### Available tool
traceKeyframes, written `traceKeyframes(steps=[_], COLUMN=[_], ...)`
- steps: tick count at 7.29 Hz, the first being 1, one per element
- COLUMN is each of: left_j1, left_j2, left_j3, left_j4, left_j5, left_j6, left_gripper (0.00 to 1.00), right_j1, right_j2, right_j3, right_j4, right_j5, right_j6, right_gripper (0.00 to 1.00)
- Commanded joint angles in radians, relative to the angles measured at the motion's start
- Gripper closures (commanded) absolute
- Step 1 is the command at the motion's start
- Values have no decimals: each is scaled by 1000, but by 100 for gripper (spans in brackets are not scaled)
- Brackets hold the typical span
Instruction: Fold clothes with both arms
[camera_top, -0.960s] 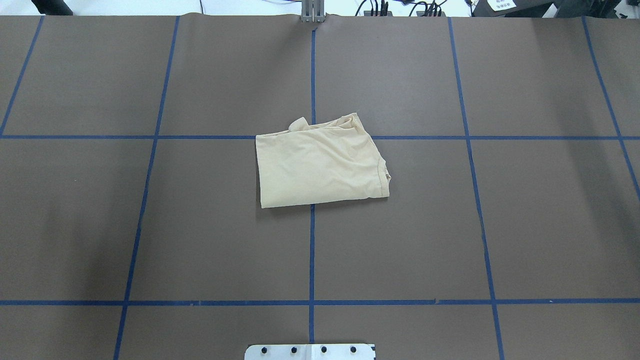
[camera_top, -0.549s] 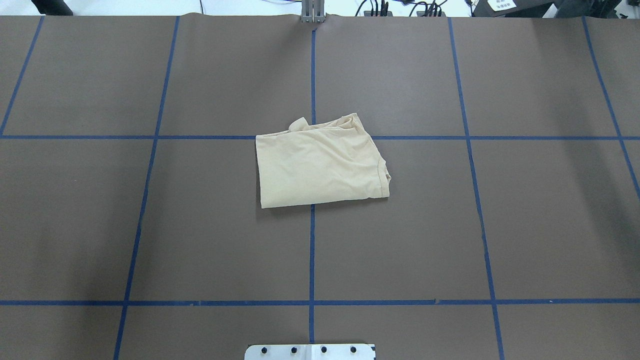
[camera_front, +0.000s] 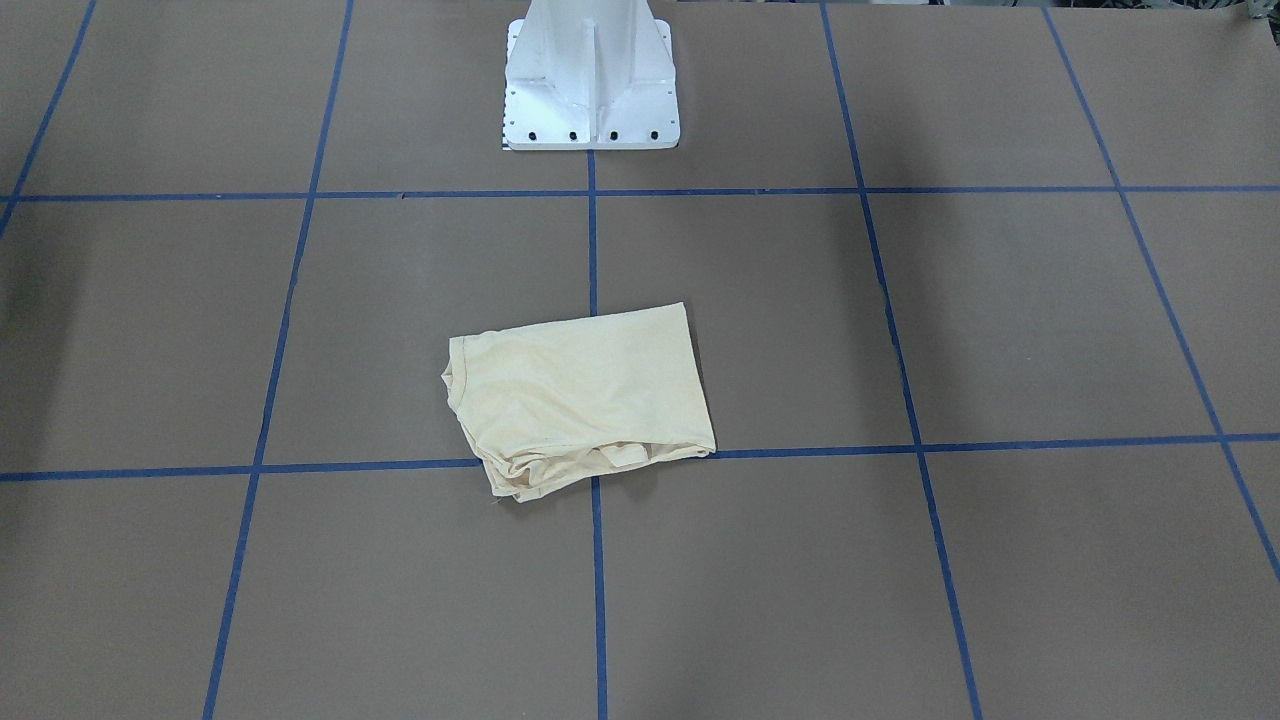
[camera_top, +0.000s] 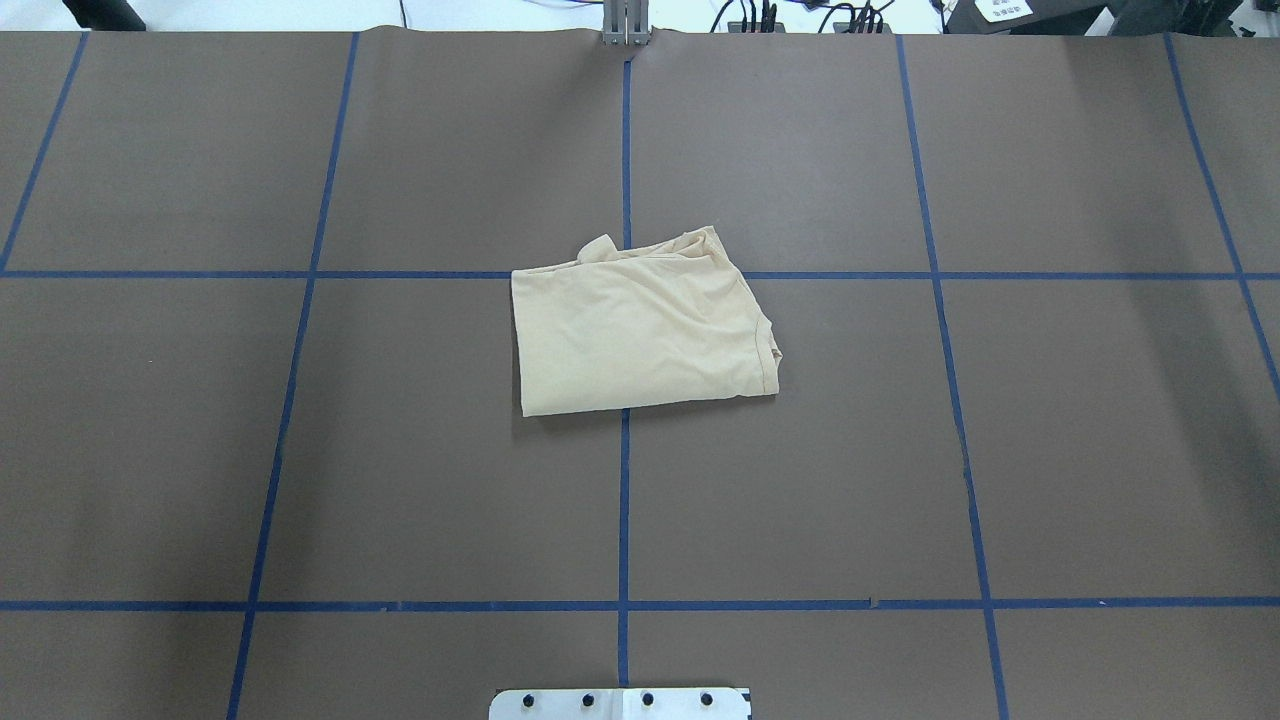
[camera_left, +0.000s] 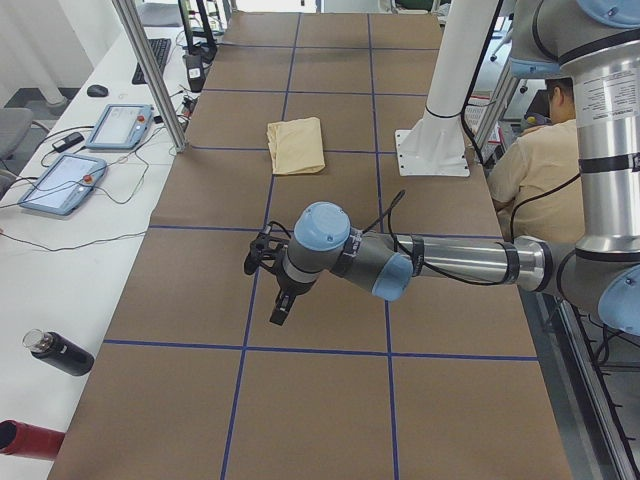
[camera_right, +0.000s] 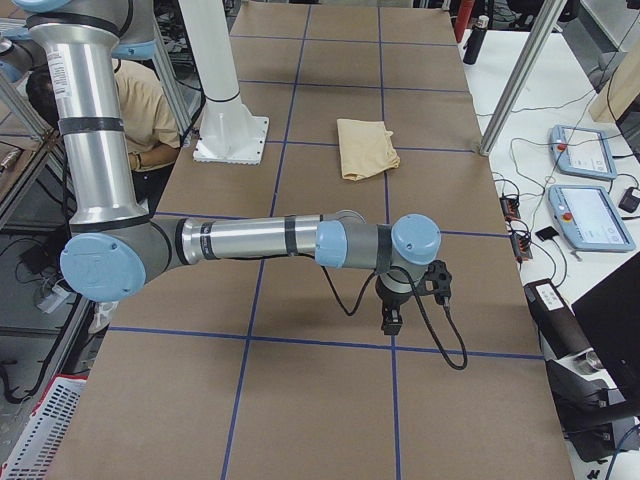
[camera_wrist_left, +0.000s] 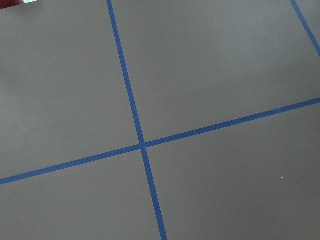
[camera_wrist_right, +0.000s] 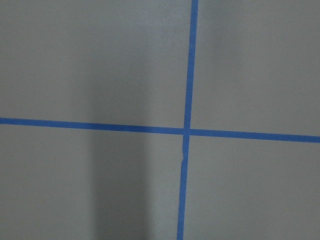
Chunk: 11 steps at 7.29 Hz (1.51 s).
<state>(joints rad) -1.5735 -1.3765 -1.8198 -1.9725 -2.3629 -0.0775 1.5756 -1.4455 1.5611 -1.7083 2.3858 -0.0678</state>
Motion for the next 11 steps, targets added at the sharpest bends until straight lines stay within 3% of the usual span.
traceKeyframes(steps=[1, 6, 8, 11], left_j1=[4, 6, 19, 21], left_j2=[-47, -56, -75, -75], left_j3=[46, 31, 57, 111], left_j4=[3, 9, 18, -5], left_j5=[7, -7, -56, -64], left_j6=[-5, -13, -36, -24], left_gripper=[1, 1, 1, 1], right_j1=[0, -20, -54, -52], right_j2=[-6, -53, -47, -44], right_j3=[0, 42, 42, 51], right_j4=[7, 9, 9, 7], right_j5=[3, -7, -46, -8], right_j6=[2, 3, 6, 2], right_gripper=[0, 0, 0, 0])
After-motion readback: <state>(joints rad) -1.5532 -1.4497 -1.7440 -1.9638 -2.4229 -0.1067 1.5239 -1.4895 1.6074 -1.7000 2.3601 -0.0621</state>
